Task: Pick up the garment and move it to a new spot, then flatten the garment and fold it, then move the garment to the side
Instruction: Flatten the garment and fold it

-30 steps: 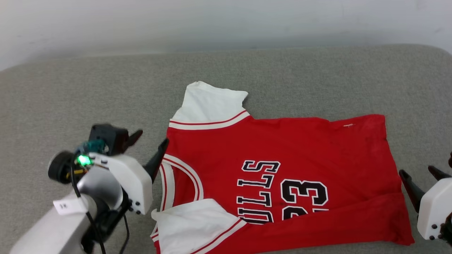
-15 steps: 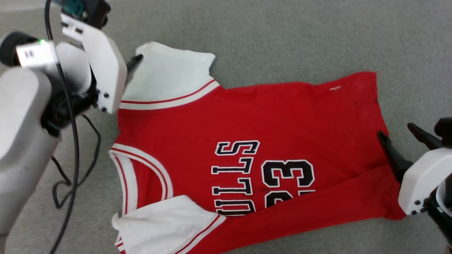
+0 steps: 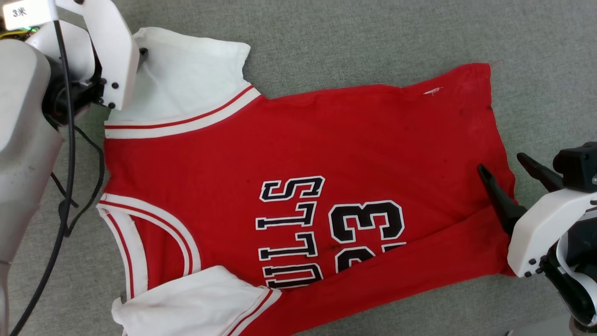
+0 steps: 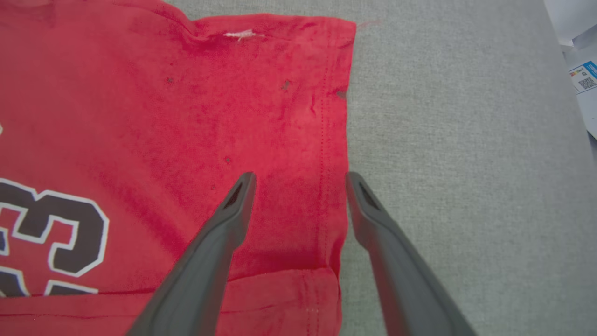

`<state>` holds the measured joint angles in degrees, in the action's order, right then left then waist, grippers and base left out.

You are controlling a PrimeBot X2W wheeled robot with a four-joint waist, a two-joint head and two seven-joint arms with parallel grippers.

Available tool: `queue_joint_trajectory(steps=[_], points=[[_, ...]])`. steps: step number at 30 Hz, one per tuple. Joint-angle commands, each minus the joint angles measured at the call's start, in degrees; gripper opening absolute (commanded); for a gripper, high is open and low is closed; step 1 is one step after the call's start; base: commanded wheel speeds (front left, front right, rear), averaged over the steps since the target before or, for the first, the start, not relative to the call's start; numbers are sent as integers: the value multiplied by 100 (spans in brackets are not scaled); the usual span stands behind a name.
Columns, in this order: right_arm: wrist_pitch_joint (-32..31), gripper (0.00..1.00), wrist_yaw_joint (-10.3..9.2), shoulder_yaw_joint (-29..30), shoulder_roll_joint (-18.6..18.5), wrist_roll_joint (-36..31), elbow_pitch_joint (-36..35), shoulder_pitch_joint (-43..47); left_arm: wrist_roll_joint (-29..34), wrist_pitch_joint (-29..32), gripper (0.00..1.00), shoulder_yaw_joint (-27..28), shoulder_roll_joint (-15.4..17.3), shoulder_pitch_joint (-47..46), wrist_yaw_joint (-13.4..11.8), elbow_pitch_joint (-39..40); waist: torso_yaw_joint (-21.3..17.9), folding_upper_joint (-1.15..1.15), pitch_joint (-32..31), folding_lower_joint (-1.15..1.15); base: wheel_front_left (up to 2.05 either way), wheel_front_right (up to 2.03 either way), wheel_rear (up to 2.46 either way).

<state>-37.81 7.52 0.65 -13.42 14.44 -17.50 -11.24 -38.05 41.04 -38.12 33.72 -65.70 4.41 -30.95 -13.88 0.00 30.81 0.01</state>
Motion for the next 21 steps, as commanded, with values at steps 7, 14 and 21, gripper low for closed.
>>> queue_joint_trajectory(steps=[7, 14, 21], points=[[19, 100, -7, -3, 45, -61, 76, -102, -276, 158, 0, -178, -274, 72, 201, -631, -24, 0, 109, -1, 0, 0, 0], [-153, 100, -7, 62, -154, -48, 131, -210, -553, -283, 0, 2, -384, 0, 252, -695, 147, 0, -102, -1, 0, 0, 0], [-676, 100, -7, 212, -502, 84, 62, -339, -882, -762, 0, 96, -598, 37, 294, -436, 541, 0, -432, -1, 0, 0, 0]])
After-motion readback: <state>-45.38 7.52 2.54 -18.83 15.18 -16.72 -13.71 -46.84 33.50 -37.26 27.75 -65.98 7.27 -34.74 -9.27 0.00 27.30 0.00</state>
